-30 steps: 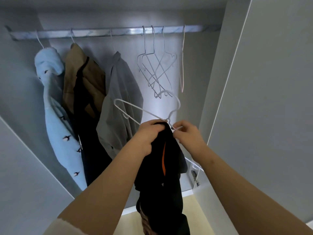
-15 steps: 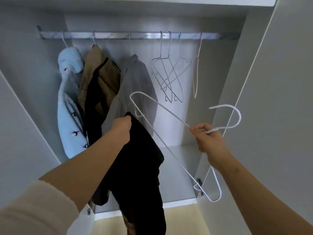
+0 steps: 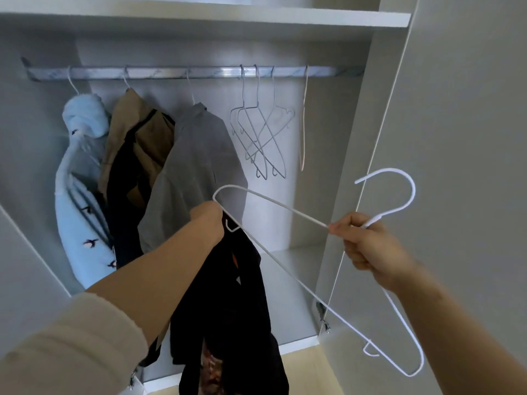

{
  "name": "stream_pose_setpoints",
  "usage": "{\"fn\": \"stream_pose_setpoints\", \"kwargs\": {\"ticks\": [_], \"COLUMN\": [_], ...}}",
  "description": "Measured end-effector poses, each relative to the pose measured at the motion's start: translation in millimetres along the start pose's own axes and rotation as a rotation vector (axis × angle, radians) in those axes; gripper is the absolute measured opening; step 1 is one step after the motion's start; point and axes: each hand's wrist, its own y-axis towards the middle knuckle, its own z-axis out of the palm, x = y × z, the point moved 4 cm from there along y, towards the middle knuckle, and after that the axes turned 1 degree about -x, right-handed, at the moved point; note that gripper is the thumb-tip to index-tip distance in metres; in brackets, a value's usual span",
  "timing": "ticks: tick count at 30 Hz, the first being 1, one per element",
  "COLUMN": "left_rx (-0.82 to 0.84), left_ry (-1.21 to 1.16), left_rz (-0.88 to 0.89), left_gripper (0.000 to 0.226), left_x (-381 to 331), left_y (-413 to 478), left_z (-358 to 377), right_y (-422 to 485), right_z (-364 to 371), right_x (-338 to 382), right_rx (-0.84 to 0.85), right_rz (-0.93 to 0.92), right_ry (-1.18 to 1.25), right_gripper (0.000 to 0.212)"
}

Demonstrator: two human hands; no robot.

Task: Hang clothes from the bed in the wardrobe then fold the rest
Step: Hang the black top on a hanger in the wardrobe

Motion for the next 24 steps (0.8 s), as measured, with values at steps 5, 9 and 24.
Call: {"fn": "stream_pose_setpoints", "kwargs": {"ticks": [5,9,24], "left_rx": [-0.166,-0.130,0.713], "left_ry": [0.725,0.068,0.066], "left_rz": [0.289,0.122,0.425], "left_gripper": [0.040,0.032,0.019], "left_x": [3,12,20], "left_y": [-5,-5,-125], "left_z": [-12,-9,61], "right_y": [-10,-13,2], "right_z": [-10,-7,34], "right_x": [-5,-4,-6], "right_rx": [0.031,0.062,-0.234], "right_rz": [0.045,0.074,-0.089], "right_ry": [-0.036,-0.095,-0.077], "right_gripper": [0.031,0.033,0.042]}}
